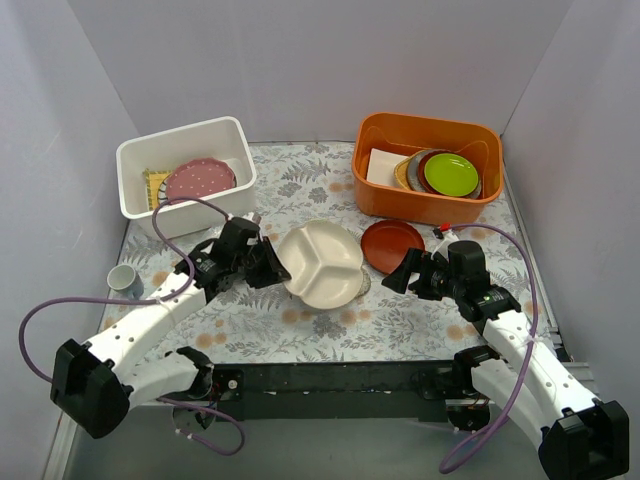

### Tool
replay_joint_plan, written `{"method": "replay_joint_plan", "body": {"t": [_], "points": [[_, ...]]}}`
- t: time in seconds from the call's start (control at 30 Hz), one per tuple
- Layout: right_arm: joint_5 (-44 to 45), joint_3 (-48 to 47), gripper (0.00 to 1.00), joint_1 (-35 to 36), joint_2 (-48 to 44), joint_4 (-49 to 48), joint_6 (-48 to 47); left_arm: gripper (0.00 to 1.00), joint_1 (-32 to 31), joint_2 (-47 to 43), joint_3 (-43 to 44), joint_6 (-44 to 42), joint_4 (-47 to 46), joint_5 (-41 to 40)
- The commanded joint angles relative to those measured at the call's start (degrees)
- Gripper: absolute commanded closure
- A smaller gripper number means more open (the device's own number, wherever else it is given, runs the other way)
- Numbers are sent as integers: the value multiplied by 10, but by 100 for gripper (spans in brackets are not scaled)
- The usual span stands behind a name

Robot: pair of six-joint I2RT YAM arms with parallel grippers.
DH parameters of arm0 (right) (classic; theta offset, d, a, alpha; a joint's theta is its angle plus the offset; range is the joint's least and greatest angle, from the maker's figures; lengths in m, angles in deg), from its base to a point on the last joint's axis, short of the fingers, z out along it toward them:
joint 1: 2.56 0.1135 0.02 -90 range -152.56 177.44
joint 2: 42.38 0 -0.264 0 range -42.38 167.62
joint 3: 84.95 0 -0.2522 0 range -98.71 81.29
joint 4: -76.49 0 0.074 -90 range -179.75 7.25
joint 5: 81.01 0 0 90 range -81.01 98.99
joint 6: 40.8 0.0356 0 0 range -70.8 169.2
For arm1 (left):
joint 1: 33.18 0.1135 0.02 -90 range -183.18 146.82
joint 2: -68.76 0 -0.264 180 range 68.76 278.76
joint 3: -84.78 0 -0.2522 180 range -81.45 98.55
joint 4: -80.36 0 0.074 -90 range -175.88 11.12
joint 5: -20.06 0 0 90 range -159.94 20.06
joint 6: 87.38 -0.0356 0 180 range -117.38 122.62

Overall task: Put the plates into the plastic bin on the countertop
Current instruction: Pick up the plate from the corner of the board, then place the plate in the plastic bin.

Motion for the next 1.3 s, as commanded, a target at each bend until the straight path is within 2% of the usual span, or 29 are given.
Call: {"method": "replay_joint_plan", "body": {"t": [0.0,0.27,0.4,0.73,0.97,1.03,1.07,1.27], "points": [[-12,8,2,-4,4,-21,-9,100,46,-2,105,-22,-83,76],[-17,10,2,-5,6,-22,-12,100,155,46,193,-47,-89,163],[-20,11,2,-6,7,-25,-13,100,185,67,220,-53,-91,202],[-25,16,2,-7,5,-26,-17,100,253,136,316,-77,-64,235],[-23,15,2,-9,6,-21,-22,100,335,175,365,-67,-68,280],[-24,15,2,-9,7,-21,-22,100,340,188,376,-60,-67,285],[-25,15,2,-9,8,-23,-22,100,372,191,382,-58,-69,289],[-26,18,2,-10,12,-24,-24,100,431,212,401,-35,-89,327]]}}
